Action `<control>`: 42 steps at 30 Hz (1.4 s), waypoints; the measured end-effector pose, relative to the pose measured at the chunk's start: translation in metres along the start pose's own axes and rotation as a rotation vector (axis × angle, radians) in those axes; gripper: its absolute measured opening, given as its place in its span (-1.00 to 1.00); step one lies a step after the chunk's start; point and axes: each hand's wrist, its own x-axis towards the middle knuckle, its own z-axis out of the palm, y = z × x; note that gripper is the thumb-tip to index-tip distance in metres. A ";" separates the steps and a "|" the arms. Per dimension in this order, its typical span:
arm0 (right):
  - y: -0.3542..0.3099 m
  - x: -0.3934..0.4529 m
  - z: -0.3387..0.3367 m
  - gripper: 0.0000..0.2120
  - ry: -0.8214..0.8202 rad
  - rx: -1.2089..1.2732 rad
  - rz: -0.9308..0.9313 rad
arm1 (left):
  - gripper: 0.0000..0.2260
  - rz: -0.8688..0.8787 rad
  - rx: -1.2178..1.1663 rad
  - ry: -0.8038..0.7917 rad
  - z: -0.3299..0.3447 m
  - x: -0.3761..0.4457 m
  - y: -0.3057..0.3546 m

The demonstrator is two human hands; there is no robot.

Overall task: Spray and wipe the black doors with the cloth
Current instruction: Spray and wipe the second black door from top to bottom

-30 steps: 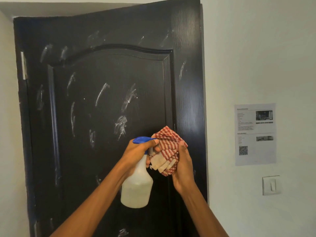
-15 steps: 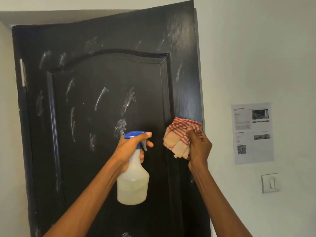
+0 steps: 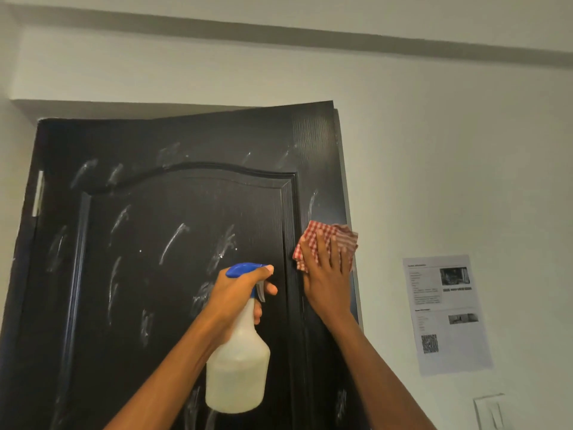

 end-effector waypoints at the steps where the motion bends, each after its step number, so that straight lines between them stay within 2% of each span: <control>1: 0.003 -0.002 0.003 -0.39 -0.026 -0.018 -0.012 | -0.77 -0.010 0.000 -0.001 -0.002 0.000 -0.001; 7: 0.009 0.003 -0.004 -0.26 -0.015 -0.042 -0.006 | -0.76 -0.040 0.005 0.062 -0.007 0.014 0.001; 10: 0.014 0.005 0.000 -0.17 0.003 -0.044 -0.022 | -0.65 -0.053 -0.008 0.130 -0.008 0.030 0.009; 15: 0.011 0.010 0.004 -0.32 -0.036 0.059 0.017 | -0.60 -0.102 -0.073 0.089 -0.012 0.060 0.040; 17: 0.006 0.012 0.004 -0.33 0.032 0.140 0.040 | -0.60 -0.083 -0.065 0.075 -0.012 0.069 0.050; 21: -0.014 0.040 -0.018 -0.33 0.309 0.465 0.216 | -0.62 0.010 -0.010 0.077 -0.009 0.087 0.065; 23: -0.020 0.064 -0.032 -0.34 0.412 0.482 0.203 | -0.63 0.048 0.004 0.077 -0.007 0.096 0.073; 25: -0.018 0.094 -0.040 -0.35 0.450 0.392 0.113 | -0.63 0.080 0.009 0.079 -0.004 0.105 0.081; 28: -0.014 0.150 -0.048 -0.33 0.366 0.180 -0.017 | -0.64 0.123 -0.002 0.110 -0.003 0.118 0.090; 32: -0.012 0.195 -0.051 0.03 0.016 0.021 -0.026 | -0.61 0.140 0.020 0.146 -0.005 0.133 0.096; 34: -0.011 0.198 -0.047 0.05 0.016 0.041 -0.015 | -0.61 0.146 0.029 0.153 -0.008 0.140 0.096; 37: -0.008 0.193 -0.042 -0.09 0.072 0.065 -0.003 | -0.59 0.162 0.005 0.157 -0.010 0.151 0.095; 42: -0.009 0.190 -0.032 -0.12 0.104 0.025 0.009 | -0.40 0.151 -0.011 0.196 -0.012 0.172 0.103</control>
